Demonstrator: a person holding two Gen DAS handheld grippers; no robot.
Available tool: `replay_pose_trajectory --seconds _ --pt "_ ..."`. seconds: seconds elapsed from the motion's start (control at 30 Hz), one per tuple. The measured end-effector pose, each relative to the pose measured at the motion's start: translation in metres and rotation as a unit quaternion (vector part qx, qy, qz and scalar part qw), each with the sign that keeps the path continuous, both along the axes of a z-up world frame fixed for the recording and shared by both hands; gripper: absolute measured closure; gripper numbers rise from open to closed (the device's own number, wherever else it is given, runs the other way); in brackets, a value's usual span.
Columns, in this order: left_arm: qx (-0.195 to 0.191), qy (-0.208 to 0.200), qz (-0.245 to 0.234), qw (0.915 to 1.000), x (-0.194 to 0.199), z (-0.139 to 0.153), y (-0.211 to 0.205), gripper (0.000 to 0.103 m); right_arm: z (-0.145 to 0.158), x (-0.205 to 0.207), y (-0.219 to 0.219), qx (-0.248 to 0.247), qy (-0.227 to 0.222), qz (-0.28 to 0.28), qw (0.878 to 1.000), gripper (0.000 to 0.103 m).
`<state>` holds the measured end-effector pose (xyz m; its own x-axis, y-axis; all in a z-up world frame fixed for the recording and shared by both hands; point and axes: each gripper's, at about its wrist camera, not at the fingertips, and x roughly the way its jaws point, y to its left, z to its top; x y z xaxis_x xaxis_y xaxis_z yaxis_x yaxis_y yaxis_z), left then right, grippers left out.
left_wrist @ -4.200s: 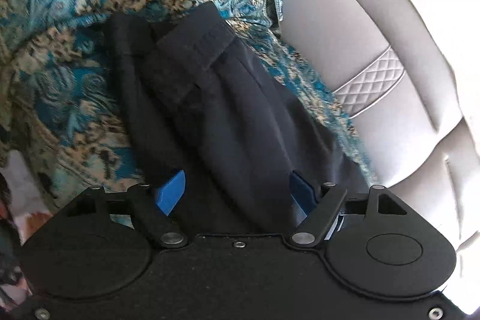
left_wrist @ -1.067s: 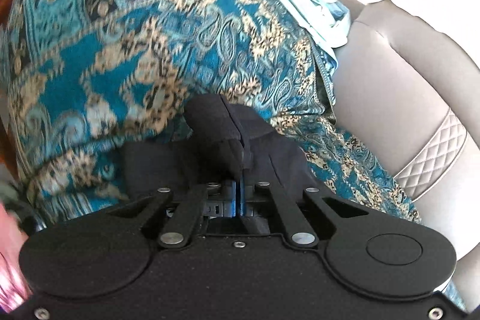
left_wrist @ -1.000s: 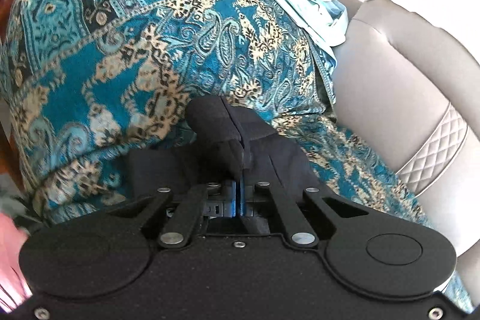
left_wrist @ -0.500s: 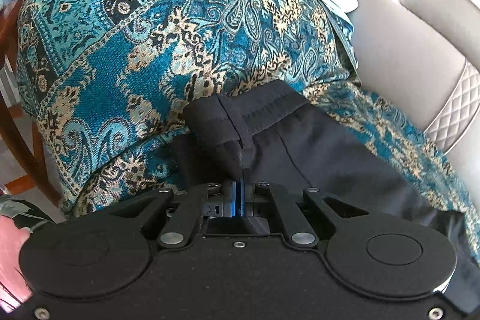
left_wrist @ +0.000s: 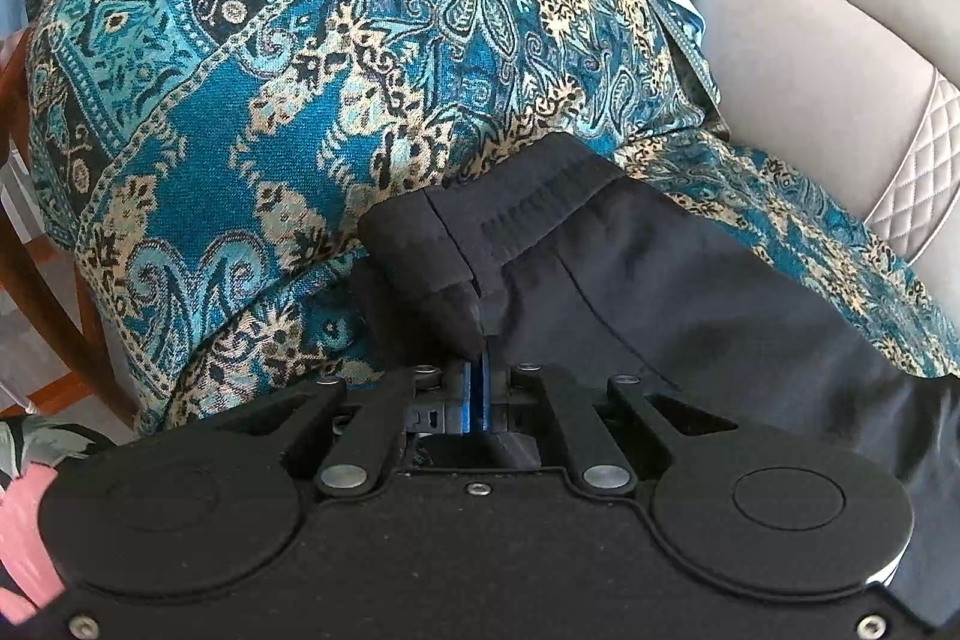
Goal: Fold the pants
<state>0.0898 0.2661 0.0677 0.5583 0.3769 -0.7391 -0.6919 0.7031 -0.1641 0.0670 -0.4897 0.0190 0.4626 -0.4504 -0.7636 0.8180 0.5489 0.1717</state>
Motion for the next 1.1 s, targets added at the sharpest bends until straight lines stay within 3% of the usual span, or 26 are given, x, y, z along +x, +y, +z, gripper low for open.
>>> replay_pose_trajectory --seconds 0.13,0.2,0.23,0.33,0.37,0.5,0.67,0.83,0.97,1.1 --pt "-0.001 0.005 -0.008 1.0 0.001 -0.005 0.004 0.095 -0.005 0.001 -0.001 -0.005 0.008 0.019 1.0 0.089" --pt "0.001 0.006 -0.013 0.9999 0.001 -0.006 0.004 0.094 -0.005 -0.001 -0.001 -0.012 0.01 0.021 1.0 0.068" --pt "0.003 0.005 -0.016 0.9999 0.0 -0.006 0.004 0.093 -0.005 -0.002 -0.001 -0.015 0.01 0.023 1.0 0.065" --pt "0.002 -0.001 -0.024 0.9997 -0.002 -0.005 0.004 0.081 -0.002 -0.006 0.0 -0.025 -0.002 0.028 0.999 0.059" --pt "0.002 -0.004 -0.024 0.9997 -0.003 -0.004 0.004 0.07 0.0 -0.007 -0.001 -0.026 -0.01 0.029 0.999 0.051" --pt "-0.001 -0.023 -0.025 0.9994 -0.011 0.005 0.004 0.06 0.012 -0.012 0.007 -0.048 -0.059 0.04 0.996 0.037" --pt "0.036 -0.032 -0.009 0.9988 -0.025 0.02 0.008 0.045 0.033 -0.009 0.03 -0.101 -0.13 0.081 0.983 0.018" --pt "0.082 -0.047 -0.022 0.9953 -0.033 0.034 -0.002 0.037 0.047 0.012 0.057 -0.113 -0.178 0.129 0.969 0.011" --pt "0.112 -0.063 -0.083 0.9882 -0.022 0.041 -0.035 0.034 0.053 0.039 0.088 -0.099 -0.205 0.173 0.958 0.007" --pt "0.111 -0.087 -0.158 0.9773 -0.003 0.04 -0.074 0.038 0.055 0.075 0.139 -0.09 -0.217 0.245 0.941 0.006"
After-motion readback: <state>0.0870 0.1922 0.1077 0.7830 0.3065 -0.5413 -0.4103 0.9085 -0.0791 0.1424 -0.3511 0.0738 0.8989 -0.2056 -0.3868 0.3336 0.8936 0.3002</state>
